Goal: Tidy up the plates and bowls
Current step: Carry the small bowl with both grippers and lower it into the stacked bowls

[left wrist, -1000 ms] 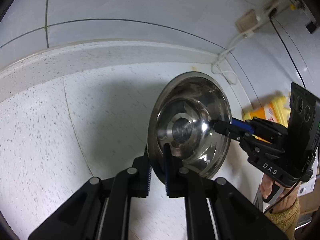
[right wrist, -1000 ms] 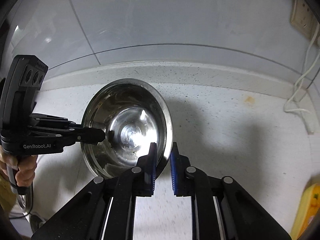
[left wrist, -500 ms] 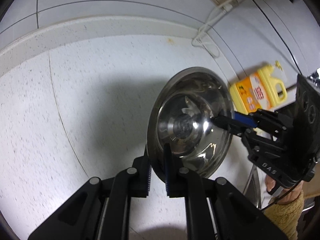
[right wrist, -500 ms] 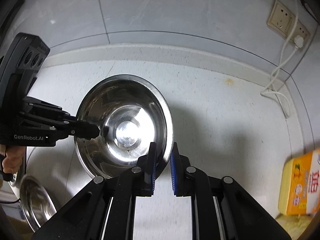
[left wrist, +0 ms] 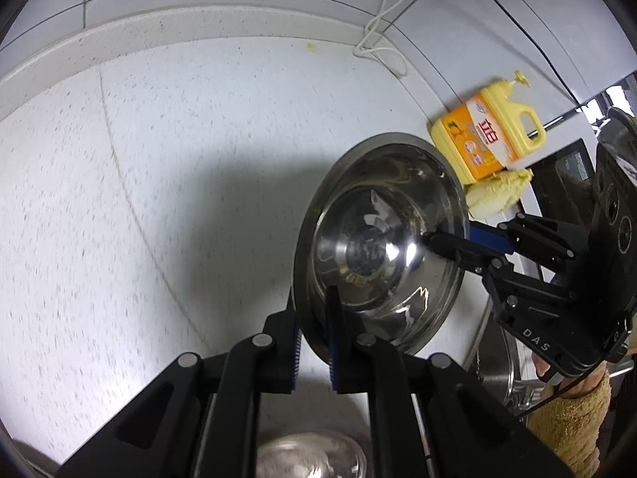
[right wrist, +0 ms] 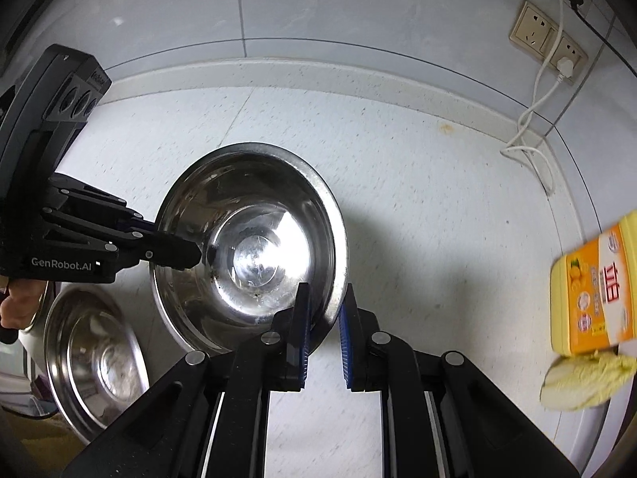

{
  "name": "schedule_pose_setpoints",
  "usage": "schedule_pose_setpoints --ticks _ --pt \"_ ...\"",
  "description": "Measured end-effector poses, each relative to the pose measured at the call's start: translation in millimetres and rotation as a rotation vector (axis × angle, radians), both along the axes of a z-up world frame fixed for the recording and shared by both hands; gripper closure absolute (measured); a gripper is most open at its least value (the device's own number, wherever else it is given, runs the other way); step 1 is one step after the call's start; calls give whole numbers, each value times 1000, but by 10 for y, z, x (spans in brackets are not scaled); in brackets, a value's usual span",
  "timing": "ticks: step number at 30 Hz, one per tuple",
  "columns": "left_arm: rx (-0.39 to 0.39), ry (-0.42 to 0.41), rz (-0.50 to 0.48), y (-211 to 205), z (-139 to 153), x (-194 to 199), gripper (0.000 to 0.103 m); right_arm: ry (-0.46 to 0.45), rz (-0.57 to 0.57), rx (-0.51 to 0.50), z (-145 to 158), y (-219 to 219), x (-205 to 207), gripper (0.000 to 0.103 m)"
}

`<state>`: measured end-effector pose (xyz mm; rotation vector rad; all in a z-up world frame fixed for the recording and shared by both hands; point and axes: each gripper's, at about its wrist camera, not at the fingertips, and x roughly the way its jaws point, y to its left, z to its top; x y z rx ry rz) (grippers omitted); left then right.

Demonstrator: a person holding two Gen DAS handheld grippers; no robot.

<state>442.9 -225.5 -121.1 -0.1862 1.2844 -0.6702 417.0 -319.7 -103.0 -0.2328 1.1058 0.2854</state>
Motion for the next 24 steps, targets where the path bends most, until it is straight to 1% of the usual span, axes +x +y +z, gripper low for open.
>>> schedule_pose_setpoints --ticks 1,2,8,10,13,16,18,21,22,24 --pt "-2 2 -1 28 8 -48 93 1 2 0 -3 18 -40 91" --pt "-3 1 -2 49 21 -87 93 2 3 0 4 -67 -143 90" --pt "-26 -18 14 351 243 -515 93 -19 21 9 84 77 -441 90" --pt "-28 -35 20 510 345 -735 93 -31 28 17 121 160 -546 90" --pt "-28 -39 32 725 406 -1028 93 -32 50 23 168 311 -707 90" --pt "-6 -28 46 888 358 -1270 93 -13 59 38 155 452 -854 90" --pt "17 -2 52 981 256 -1416 93 10 69 33 88 571 -945 90" --pt "46 27 54 1041 89 -1514 93 57 66 31 -69 712 -1055 90" --pt "53 39 60 1060 37 -1533 93 81 58 35 -162 736 -1058 90" --pt "76 46 56 1080 -56 -1591 93 104 49 43 -258 771 -1079 90"
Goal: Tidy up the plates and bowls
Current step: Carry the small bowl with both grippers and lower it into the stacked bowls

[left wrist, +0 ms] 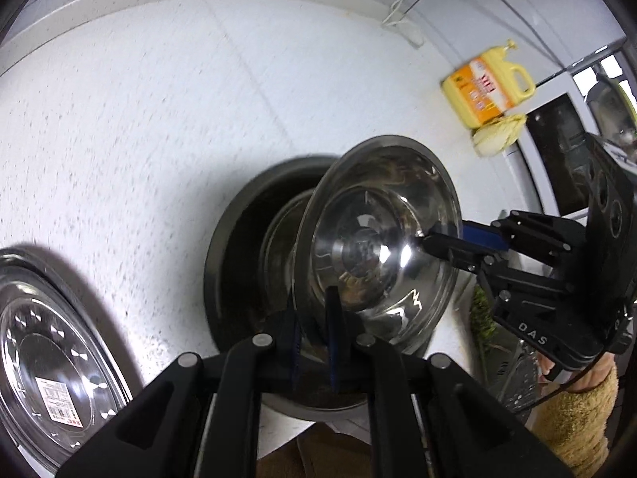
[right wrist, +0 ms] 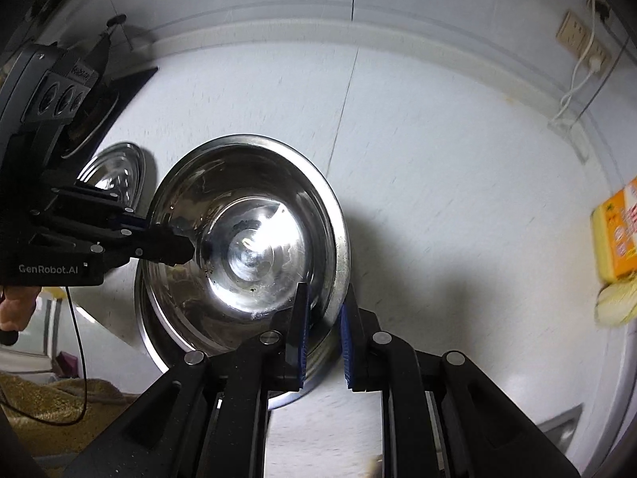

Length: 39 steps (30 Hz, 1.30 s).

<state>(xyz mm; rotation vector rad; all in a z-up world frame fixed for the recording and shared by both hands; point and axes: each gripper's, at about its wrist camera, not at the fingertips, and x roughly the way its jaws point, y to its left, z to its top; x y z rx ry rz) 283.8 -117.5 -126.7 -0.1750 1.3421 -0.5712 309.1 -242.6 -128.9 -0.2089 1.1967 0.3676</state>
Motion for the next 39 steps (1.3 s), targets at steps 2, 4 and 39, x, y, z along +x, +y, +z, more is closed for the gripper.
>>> schedule_pose_setpoints --ticks 2,4,39 --pt "21 4 0 -13 -62 -24 93 20 -9 4 -113 6 17 90" --pt "59 -26 -10 -55 -71 -55 93 37 -20 9 -201 -15 78 90" --pt "107 -145 196 701 -62 -383 77 -79 -252 133 -89 -408 -723 71"
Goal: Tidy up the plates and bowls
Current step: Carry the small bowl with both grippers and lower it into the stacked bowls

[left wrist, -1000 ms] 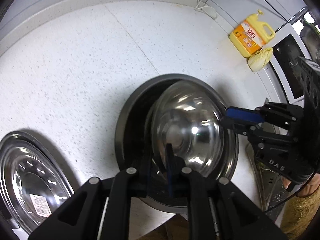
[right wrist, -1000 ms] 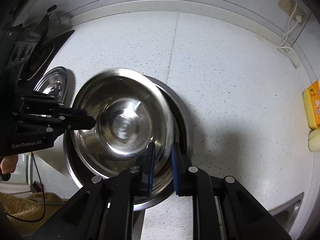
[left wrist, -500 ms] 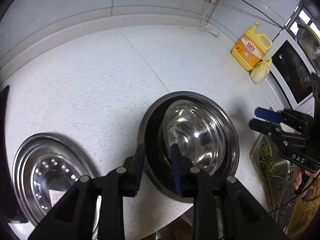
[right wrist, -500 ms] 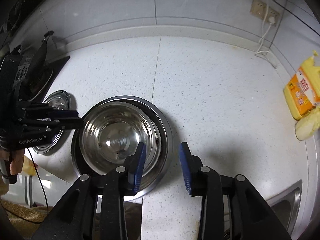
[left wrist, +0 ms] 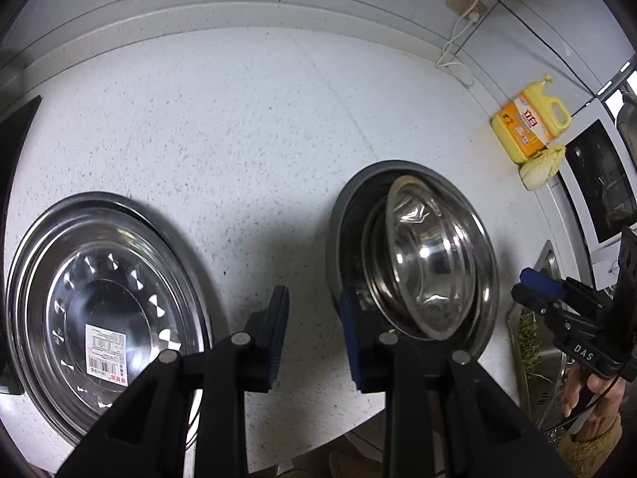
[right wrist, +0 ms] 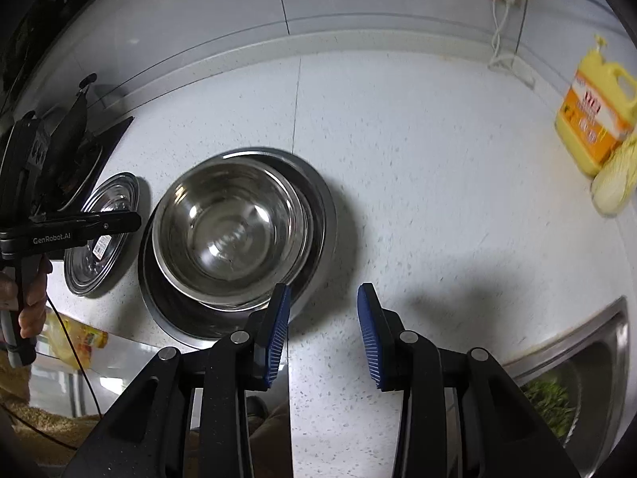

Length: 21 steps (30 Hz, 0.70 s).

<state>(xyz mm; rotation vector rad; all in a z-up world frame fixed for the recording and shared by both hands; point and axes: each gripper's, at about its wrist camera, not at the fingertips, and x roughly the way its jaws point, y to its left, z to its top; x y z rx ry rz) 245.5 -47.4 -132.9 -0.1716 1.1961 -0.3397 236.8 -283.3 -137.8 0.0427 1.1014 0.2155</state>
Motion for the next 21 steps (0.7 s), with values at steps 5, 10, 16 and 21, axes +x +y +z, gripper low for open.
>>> schedule_pose_setpoints --ticks 5,10,16,21 --pt "-15 5 -1 -51 -53 80 77 15 -6 23 -71 -5 40 71" --pt "-19 13 -7 -88 -66 133 77 27 1 30 -123 -8 123 71" --pt "-4 43 -25 -205 -165 164 77 51 9 35 -195 -51 233 71" --pt "6 64 -27 -304 -253 211 78 78 19 45 -284 -54 332 71"
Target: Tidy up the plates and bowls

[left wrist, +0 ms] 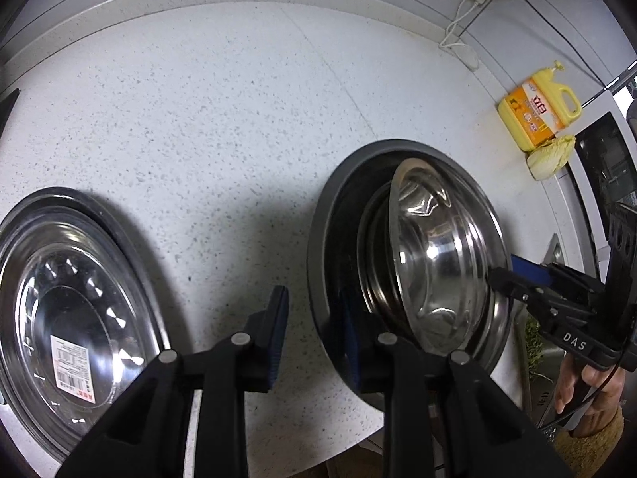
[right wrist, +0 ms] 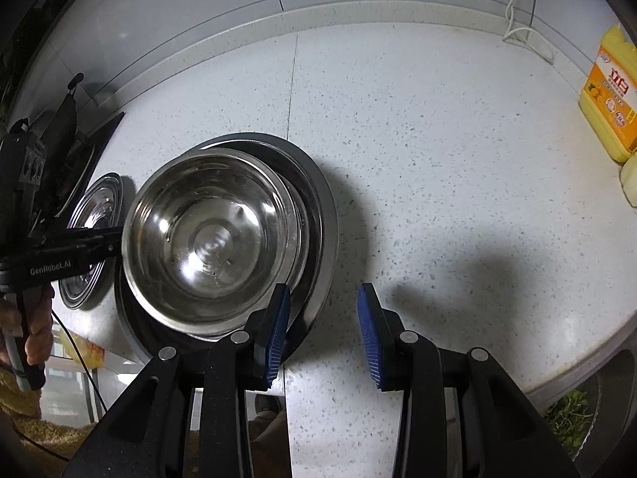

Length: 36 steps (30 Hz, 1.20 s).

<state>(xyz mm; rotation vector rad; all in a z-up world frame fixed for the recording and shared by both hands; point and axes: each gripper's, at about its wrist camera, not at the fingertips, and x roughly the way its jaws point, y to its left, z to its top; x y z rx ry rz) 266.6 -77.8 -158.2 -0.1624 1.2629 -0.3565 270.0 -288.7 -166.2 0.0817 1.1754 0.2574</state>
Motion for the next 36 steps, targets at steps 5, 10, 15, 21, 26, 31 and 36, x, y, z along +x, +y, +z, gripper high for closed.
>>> schedule_pose_setpoints --ticks 5,10,15,21,26,31,36 --pt "-10 19 -1 -38 -71 43 86 10 19 31 -44 -6 94 72" --pt "-23 1 -1 -73 -64 55 91 30 40 80 -104 -16 178 84" --pt "-65 12 28 -18 -70 97 93 39 30 96 -125 -51 195 89" --pt "-72 5 42 4 -40 106 93 55 16 108 -119 -93 223 89" --pt "-80 -1 44 34 -10 106 93 69 -4 119 -138 -132 242 89" --pt "-90 -19 40 59 77 117 93 58 -19 112 -90 -137 242 89" --pt "-112 -62 74 258 319 57 93 23 -7 102 88 -97 225 89"
